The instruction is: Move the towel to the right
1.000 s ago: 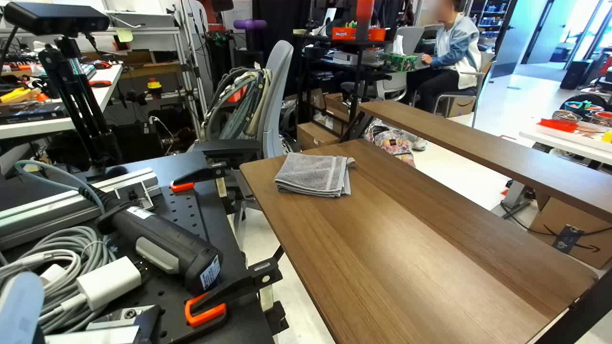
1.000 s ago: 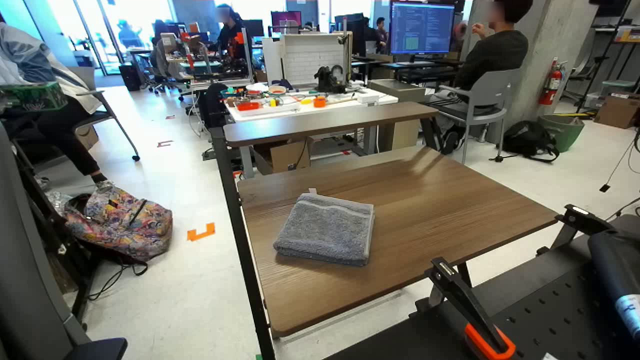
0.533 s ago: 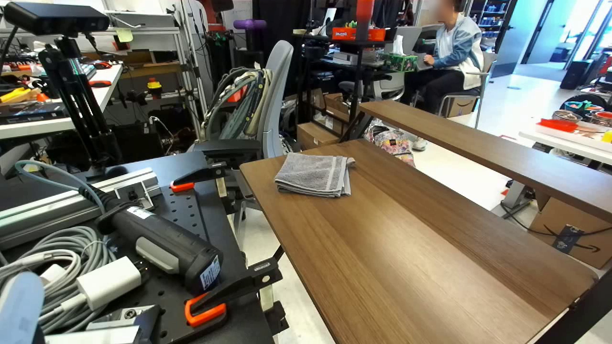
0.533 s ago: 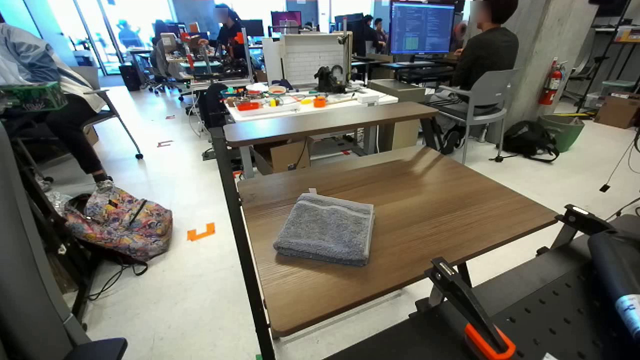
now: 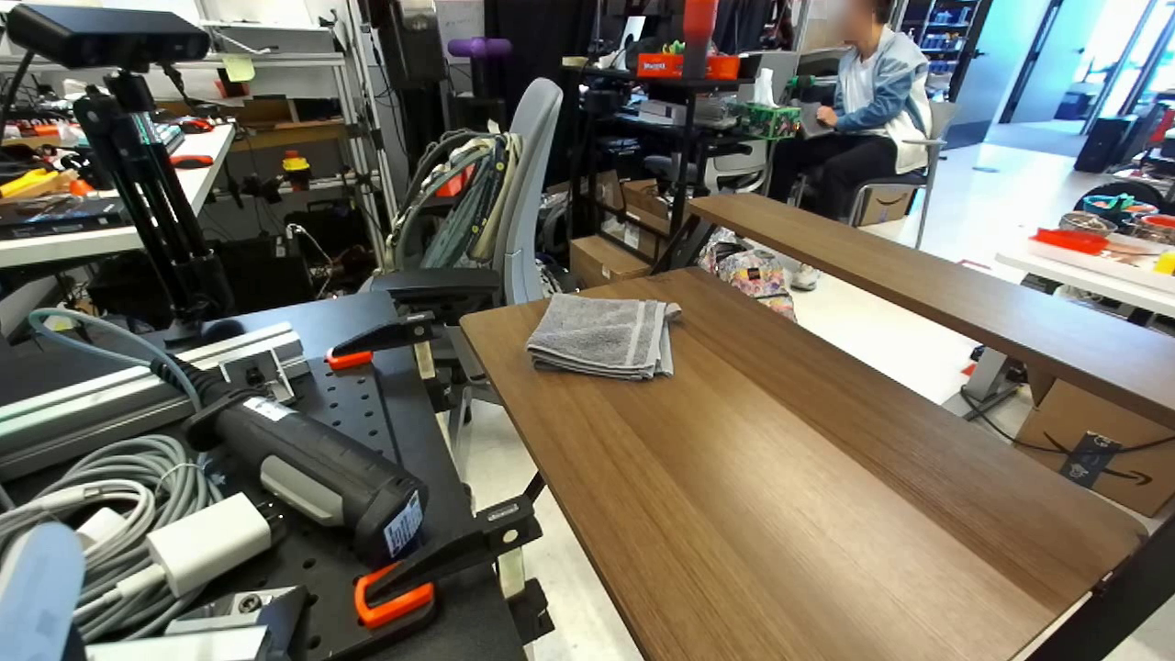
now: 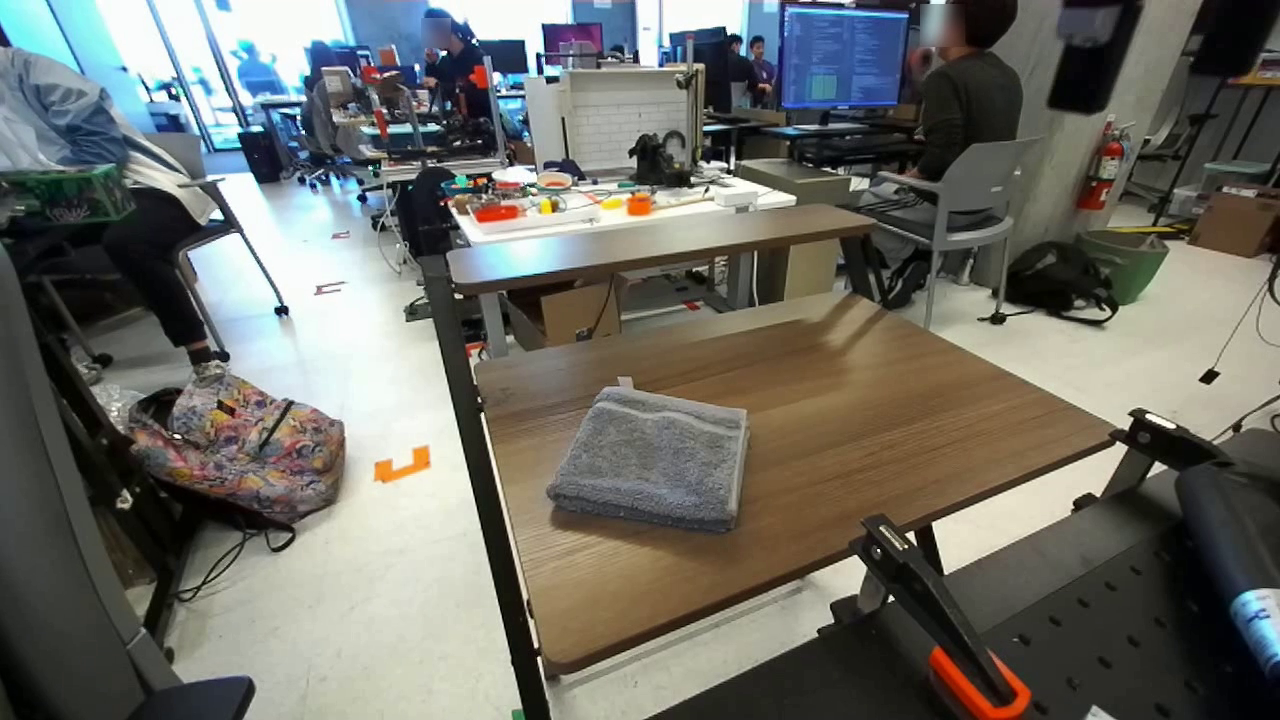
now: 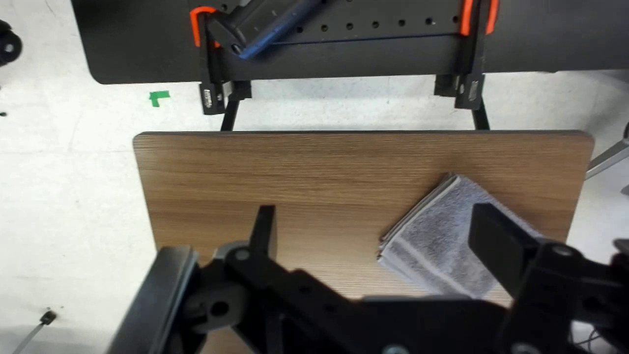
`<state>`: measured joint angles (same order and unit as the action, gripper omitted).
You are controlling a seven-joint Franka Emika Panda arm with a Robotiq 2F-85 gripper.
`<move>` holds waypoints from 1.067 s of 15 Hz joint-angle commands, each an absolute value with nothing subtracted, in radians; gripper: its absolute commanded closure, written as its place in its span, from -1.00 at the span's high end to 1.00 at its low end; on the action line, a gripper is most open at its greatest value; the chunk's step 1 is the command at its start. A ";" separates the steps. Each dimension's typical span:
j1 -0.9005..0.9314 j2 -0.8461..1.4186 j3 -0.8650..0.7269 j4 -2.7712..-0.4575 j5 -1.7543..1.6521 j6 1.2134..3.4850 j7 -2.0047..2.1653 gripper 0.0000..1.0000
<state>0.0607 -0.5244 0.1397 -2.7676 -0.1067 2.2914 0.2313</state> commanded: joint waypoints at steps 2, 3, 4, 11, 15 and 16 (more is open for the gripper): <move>0.121 -0.249 0.157 -2.669 -0.036 2.452 0.190 1.00; 0.127 -0.192 0.162 -2.645 -0.030 2.491 0.192 1.00; 0.130 -0.133 0.162 -2.616 -0.021 2.530 0.194 1.00; 0.148 0.304 0.149 -2.340 -0.028 2.650 0.231 1.00; 0.200 0.522 0.118 -2.146 -0.033 2.648 0.274 1.00; 0.215 0.565 0.111 -2.101 -0.028 2.641 0.283 1.00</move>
<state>0.1604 0.4164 0.1446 -2.2564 -0.0301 2.6503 0.2464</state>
